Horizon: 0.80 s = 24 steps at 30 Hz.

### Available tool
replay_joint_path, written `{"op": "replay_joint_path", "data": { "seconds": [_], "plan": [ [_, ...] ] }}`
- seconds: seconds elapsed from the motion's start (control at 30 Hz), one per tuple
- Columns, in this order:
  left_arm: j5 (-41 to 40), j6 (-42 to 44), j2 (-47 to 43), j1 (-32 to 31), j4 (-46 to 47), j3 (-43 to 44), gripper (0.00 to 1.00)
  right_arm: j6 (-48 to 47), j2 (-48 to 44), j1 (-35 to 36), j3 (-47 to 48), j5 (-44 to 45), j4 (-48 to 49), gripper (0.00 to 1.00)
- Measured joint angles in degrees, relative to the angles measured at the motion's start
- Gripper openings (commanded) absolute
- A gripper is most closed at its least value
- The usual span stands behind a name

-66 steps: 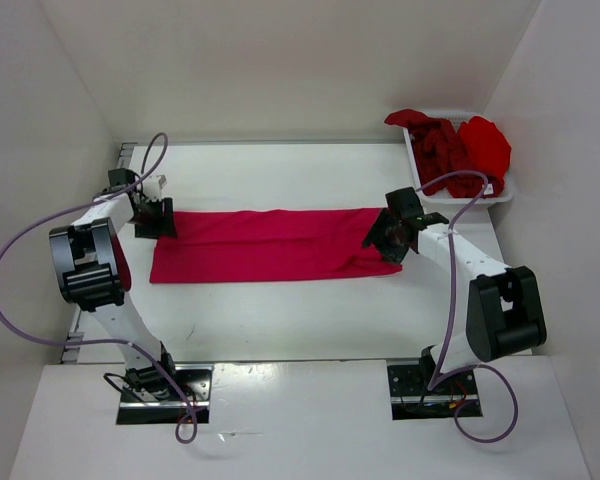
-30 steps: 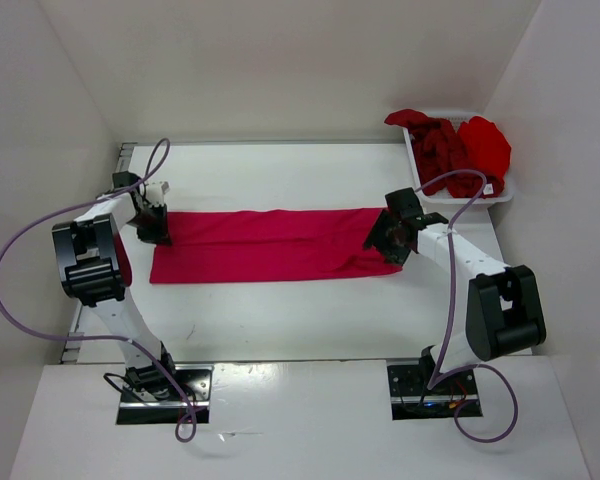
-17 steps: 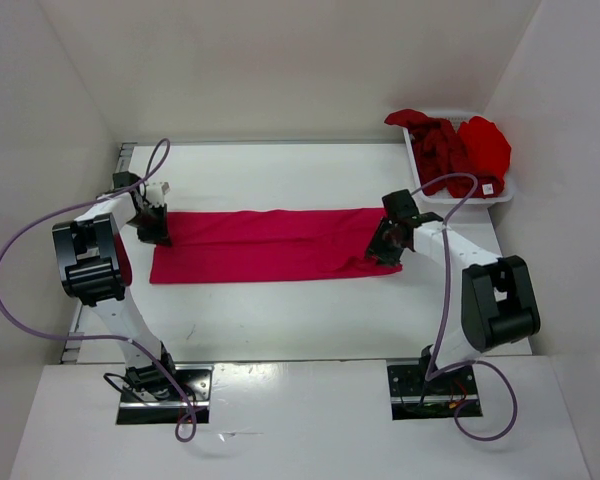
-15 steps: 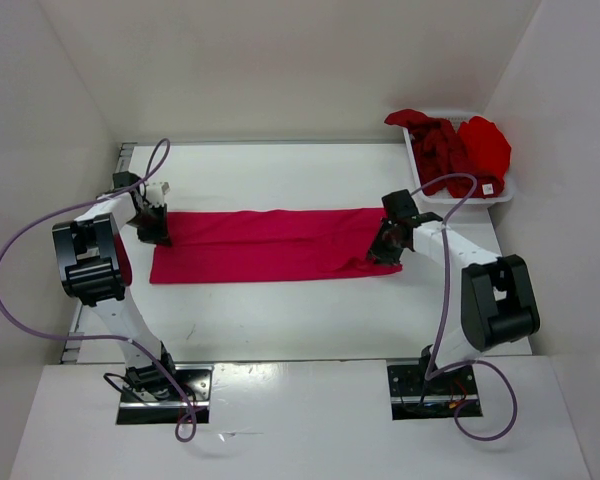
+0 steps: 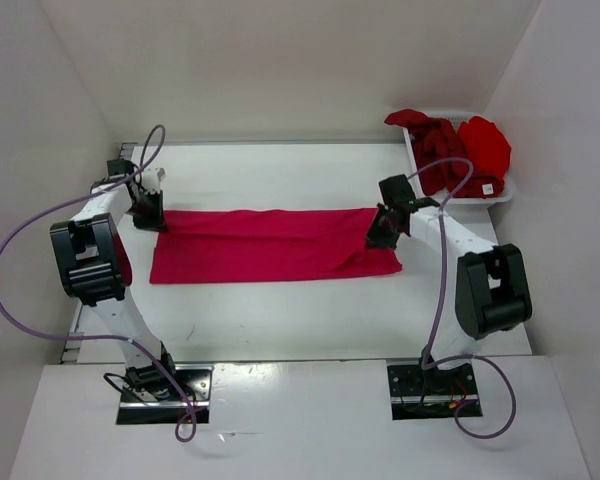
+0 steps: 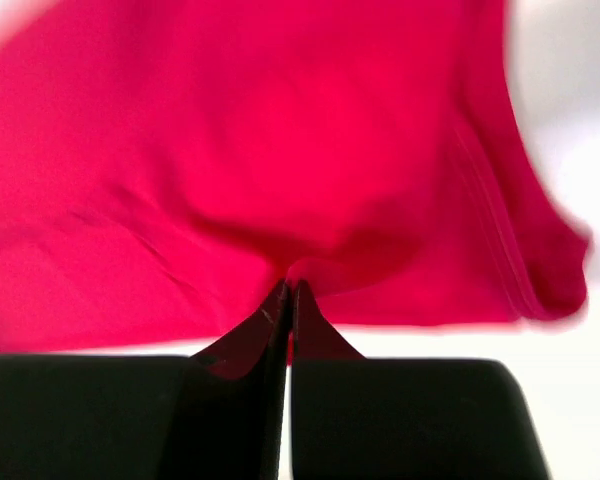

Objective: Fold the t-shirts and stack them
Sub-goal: Fold the other side of the tshirt into a rectangle

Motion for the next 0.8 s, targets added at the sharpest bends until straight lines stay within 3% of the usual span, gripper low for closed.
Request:
{"op": "replay_joint_path", "data": {
  "seconds": [0.2,0.37,0.63,0.8],
  "plan": [
    [0.31,-0.15,0.24,0.00,-0.39,9.07,0.00,-2.89,5.55,0.02,17.38,3.67,-0.83,0.00],
    [1.18,-1.27,0.55,0.00,0.48,14.64,0.00,-4.42,4.46,0.07,25.75,7.61,0.35,0.00],
    [1.81,-1.33,0.63,0.00,2.21,11.98,0.00,-4.66,-6.95,0.09,15.63,12.13,1.07,0.00],
    [-0.46,0.26,1.51,0.00,1.42,5.81,0.00,-4.02,-8.09,0.09,8.02,11.69,1.20,0.00]
  ]
}}
